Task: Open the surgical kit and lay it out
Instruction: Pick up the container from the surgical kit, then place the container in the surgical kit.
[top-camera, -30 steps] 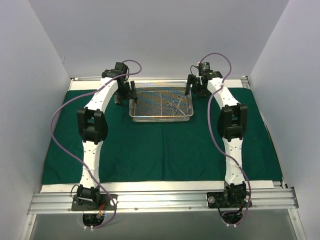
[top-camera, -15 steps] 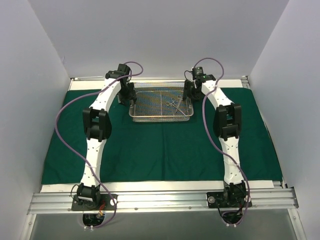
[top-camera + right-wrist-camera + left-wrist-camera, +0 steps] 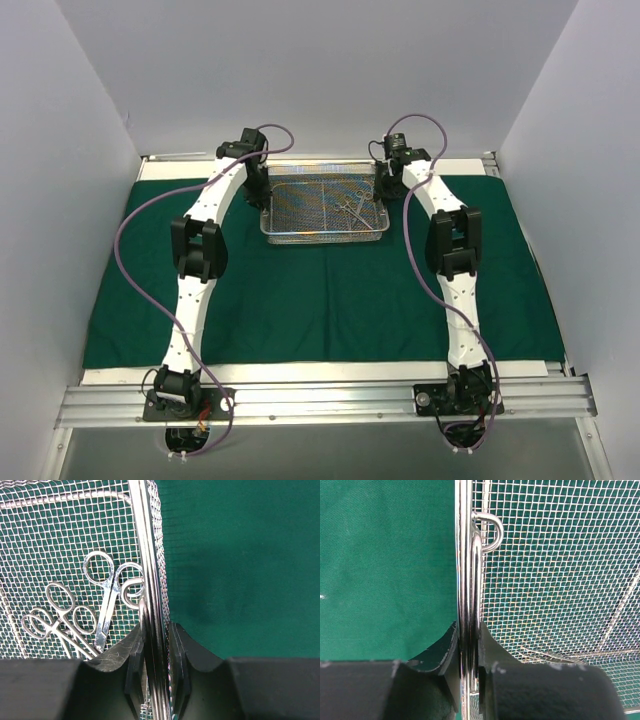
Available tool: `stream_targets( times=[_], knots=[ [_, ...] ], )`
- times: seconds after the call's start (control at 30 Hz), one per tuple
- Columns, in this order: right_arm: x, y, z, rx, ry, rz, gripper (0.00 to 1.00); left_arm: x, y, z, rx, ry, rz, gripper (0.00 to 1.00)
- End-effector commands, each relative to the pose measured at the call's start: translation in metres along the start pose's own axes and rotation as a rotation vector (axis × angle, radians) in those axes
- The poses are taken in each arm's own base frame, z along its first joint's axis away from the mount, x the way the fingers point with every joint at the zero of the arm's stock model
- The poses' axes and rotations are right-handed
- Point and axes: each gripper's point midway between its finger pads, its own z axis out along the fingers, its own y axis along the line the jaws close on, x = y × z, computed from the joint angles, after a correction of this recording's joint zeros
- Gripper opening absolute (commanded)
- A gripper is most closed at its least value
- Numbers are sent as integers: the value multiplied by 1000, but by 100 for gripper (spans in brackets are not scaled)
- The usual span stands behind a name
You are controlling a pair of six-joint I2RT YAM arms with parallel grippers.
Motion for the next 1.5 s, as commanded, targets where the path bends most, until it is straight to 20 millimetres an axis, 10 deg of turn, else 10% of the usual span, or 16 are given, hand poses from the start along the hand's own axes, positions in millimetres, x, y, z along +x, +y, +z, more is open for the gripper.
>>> stream_targets(
  times=[0.0,0.3,0.63,1.03,1.47],
  knots=[
    [-19,22,-25,-67,-42,84,0,-32,-19,-37,85,-113,-80,2],
    [-50,18,-75,-18,-175,111,0,-53,-32,-84,144,-217,-90,2],
    [-17,14,-153,-32,-207,239,0,-47,-79,-123,244,-280,40,2],
    [98,-56,-270,151,-274,442,0,28,-219,-151,439,-265,254,2],
    [227,-120,-284,310,-176,770,0,100,-352,-166,729,-271,319,2]
  ],
)
